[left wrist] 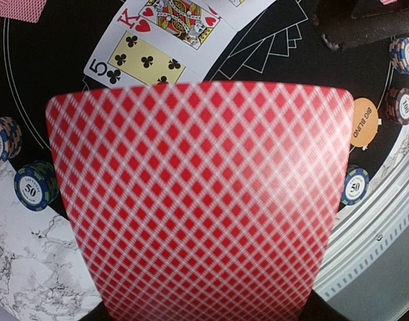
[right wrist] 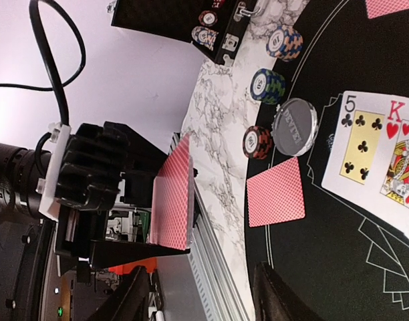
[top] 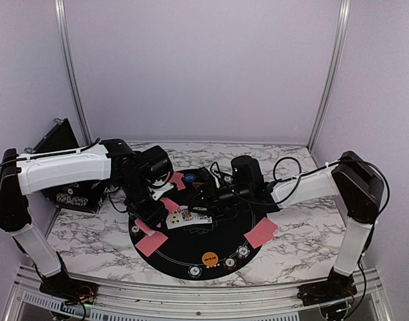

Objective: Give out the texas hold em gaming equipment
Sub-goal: Pick up the poker card from the face-down deck piles.

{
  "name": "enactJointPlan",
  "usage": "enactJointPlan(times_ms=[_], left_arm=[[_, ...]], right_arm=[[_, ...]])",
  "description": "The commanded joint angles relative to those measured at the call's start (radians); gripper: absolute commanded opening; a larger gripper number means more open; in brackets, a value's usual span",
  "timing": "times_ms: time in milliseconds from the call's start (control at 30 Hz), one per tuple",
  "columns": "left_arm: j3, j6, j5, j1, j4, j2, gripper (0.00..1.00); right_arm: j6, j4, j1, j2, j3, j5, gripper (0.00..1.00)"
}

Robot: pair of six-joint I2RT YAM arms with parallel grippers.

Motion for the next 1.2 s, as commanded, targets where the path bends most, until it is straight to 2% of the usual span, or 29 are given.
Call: enactJointPlan(times_ms=[0, 533, 833, 1167], left_arm=[[0.032, 0.004, 0.013, -0.005, -0.013, 0.013, 0.59], [0.028, 0.007, 0.012, -0.007, -0.014, 0.018, 0.59], [0.023, 0.010, 0.009, -0.007, -0.013, 0.015, 0.59], [0.011, 0.010, 0.009, -0.007, -0.012, 0.008, 0.59]], right_arm=[[0.083, 0.115, 0.020, 0.044, 0.026, -0.030, 0.49], [0.209, 0.265, 0.049, 0.136, 0.076, -0.064, 0.43], [0.221, 0.271, 0.054, 0.155, 0.096, -0.071, 0.32], [0.220, 0.264, 0.053, 0.160, 0.100, -0.070, 0.11]])
